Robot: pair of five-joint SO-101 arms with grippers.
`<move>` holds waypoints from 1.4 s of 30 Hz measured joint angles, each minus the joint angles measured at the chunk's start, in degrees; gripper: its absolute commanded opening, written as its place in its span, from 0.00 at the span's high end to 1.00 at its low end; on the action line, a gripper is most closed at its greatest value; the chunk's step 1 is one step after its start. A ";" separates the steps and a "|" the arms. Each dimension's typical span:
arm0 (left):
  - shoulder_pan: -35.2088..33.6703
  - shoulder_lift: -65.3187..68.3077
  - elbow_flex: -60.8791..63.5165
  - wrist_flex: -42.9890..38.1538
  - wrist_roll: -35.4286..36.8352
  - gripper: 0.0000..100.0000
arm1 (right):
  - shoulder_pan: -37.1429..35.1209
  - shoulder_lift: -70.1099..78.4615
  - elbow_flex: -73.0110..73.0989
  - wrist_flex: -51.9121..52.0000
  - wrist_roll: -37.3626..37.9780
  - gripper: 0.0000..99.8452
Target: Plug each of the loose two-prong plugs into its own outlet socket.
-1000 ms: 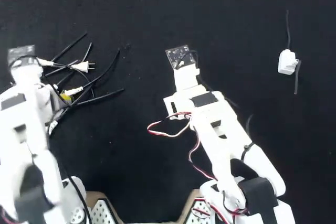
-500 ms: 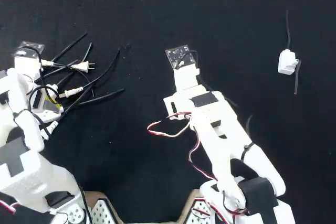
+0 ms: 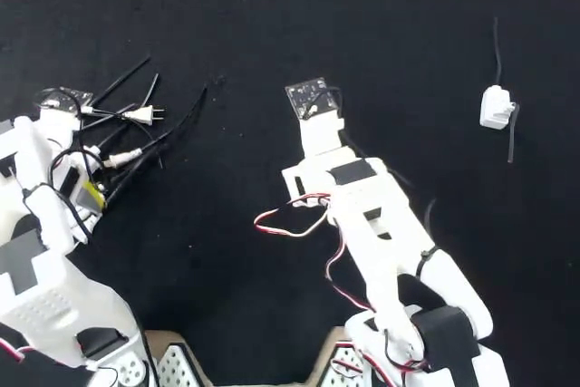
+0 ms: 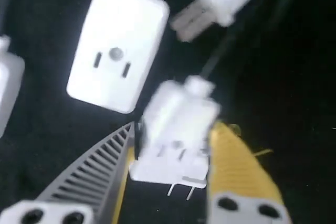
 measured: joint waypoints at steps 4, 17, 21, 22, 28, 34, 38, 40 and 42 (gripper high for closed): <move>0.44 -0.09 0.00 0.09 -0.09 0.97 | 0.00 0.00 0.00 0.00 0.00 0.81; 0.44 -18.37 0.00 11.08 2.99 0.96 | 0.00 0.00 1.05 -1.05 0.00 0.81; 1.67 -26.99 0.00 17.49 1.05 0.96 | 0.00 0.00 1.85 -1.58 0.00 0.81; 2.02 -28.66 0.00 18.90 0.88 0.96 | 0.00 0.00 1.85 -1.58 0.00 0.81; 8.26 -36.66 0.00 28.84 0.79 0.96 | 0.09 0.00 1.85 -1.67 0.00 0.82; 20.13 -43.96 0.18 32.88 9.67 0.96 | 6.59 0.00 1.85 -1.67 -3.25 0.82; 30.51 -47.30 7.47 28.13 16.26 0.96 | 10.73 0.00 1.85 -1.67 -6.07 0.81; 34.90 -47.82 14.07 22.68 18.99 0.96 | 12.22 0.00 1.85 -1.67 -6.59 0.81; 38.42 -48.00 21.27 16.00 21.36 0.96 | 12.84 0.00 1.85 -1.67 -6.59 0.81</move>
